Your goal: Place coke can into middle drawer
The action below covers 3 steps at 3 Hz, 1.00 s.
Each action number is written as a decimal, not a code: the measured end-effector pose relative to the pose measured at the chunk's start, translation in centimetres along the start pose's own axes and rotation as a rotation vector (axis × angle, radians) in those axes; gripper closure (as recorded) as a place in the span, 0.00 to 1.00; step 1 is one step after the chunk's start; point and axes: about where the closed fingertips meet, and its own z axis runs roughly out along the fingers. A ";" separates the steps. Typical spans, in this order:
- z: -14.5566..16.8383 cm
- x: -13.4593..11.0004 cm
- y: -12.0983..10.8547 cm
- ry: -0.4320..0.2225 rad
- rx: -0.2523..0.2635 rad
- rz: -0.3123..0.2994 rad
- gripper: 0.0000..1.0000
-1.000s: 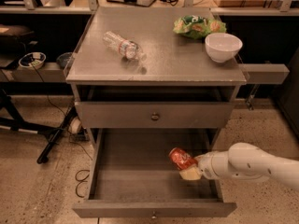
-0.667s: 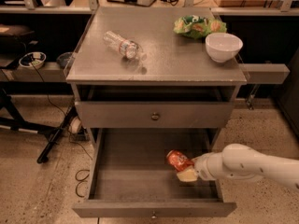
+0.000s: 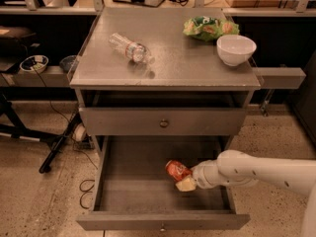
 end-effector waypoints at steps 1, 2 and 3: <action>1.2 -0.1 0.1 0.018 -0.016 -0.001 1.00; 2.1 1.0 -0.1 0.064 -0.033 0.002 1.00; 2.1 1.0 -0.1 0.065 -0.034 0.002 0.73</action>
Offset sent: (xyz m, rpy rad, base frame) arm -0.0010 -0.0023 -0.0369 -0.0572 0.1077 0.0354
